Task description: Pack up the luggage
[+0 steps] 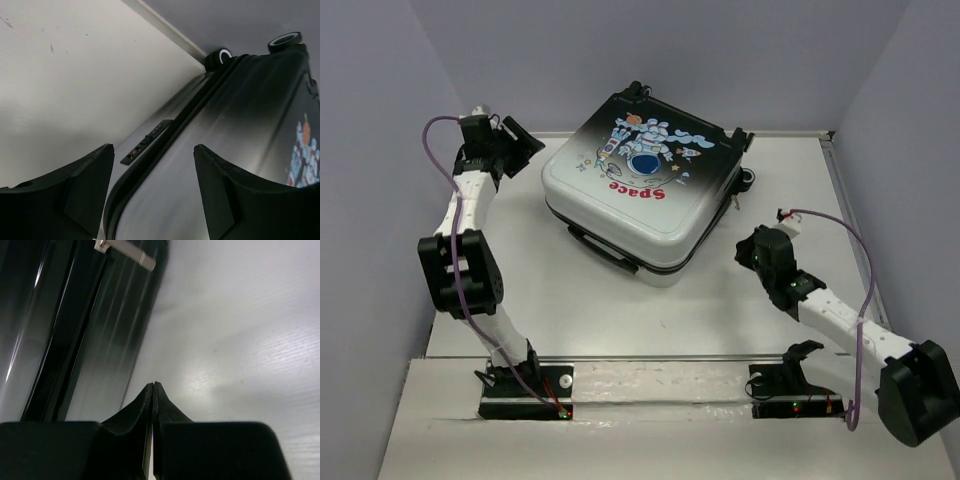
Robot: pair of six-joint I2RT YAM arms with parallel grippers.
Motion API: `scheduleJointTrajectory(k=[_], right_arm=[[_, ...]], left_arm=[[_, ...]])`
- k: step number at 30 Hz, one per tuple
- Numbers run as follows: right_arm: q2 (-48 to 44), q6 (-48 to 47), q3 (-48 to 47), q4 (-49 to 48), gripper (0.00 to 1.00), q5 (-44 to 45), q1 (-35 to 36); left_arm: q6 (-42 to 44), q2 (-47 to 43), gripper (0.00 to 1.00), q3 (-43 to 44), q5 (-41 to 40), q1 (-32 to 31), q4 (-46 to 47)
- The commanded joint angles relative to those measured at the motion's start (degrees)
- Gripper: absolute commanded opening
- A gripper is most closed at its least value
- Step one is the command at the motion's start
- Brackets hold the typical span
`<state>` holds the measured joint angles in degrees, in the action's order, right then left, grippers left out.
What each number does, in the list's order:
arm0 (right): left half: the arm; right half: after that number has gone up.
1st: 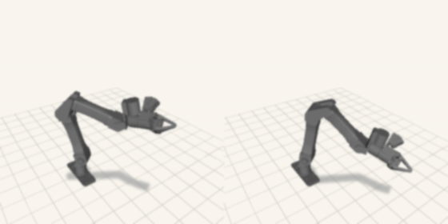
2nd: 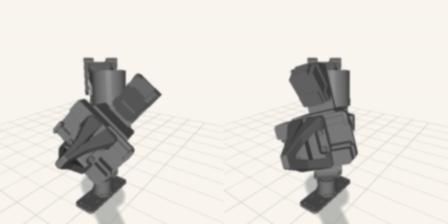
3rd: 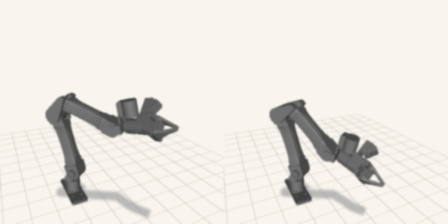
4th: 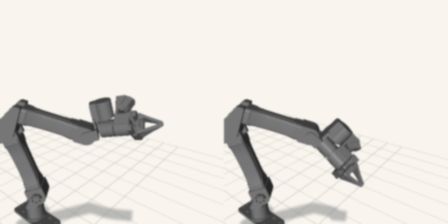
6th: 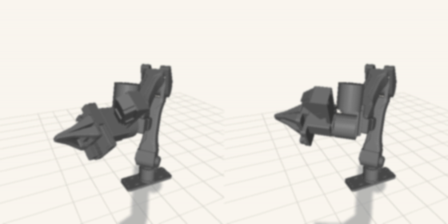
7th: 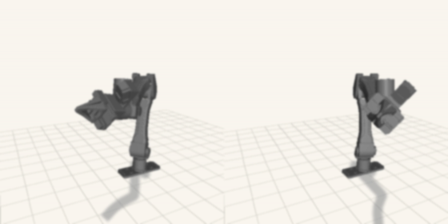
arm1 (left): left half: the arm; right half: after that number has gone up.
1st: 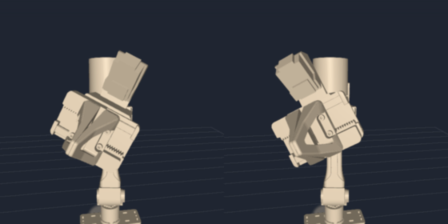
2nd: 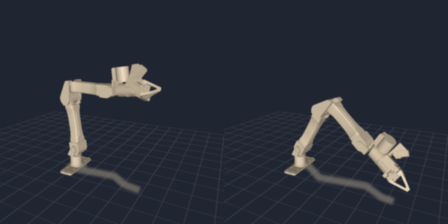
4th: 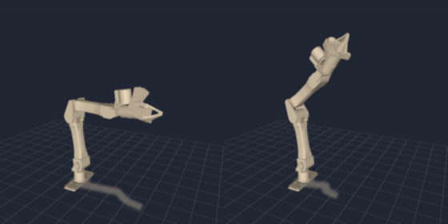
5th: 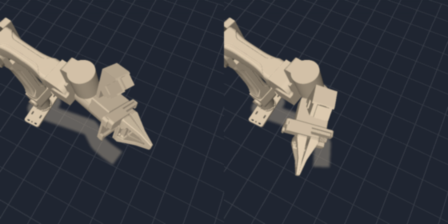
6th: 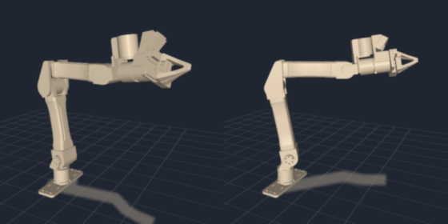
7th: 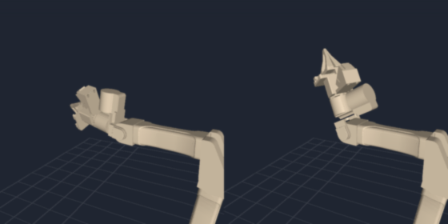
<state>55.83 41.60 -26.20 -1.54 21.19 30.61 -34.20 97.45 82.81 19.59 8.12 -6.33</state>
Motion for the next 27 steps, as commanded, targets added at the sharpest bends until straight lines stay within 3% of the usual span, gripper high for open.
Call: scheduleJointTrajectory(k=[1, 6, 10, 12, 18, 24, 27], right_arm=[[8.4, -3.7, -7.3, -7.3, 0.07, -14.8, -12.0], [22.2, -3.2, -15.9, -11.0, 0.07, -18.9, -13.4], [30.0, -3.6, -21.9, -13.0, 0.07, -23.9, -13.4], [34.6, -4.9, -25.6, -14.5, 0.07, -27.9, -13.4], [41.6, -6.6, -33.8, -17.6, 0.07, -41.7, -12.8], [49.0, -11.2, -48.9, -8.5, 0.11, -51.1, -10.6], [51.1, -11.0, -53.4, -6.6, 0.18, -55.0, -10.0]], left_arm=[[-1.0, 6.5, 0.74, 9.7, 6.6, 0.3, -0.4], [-1.2, 15.7, 0.73, 9.1, 7.6, -2.4, 1.4], [-2.7, 15.6, 0.73, -0.5, 7.3, -6.3, 7.9], [-6.5, 11.5, 0.72, -10.3, 7.8, -7.2, 15.3], [-10.4, -1.4, 0.72, -29.3, 2.8, -8.4, 24.1], [-10.7, -15.7, 0.72, -46.7, -2.2, -13.7, 28.4], [-11.3, -23.2, 0.72, -55.1, -2.8, -15.1, 28.9]])
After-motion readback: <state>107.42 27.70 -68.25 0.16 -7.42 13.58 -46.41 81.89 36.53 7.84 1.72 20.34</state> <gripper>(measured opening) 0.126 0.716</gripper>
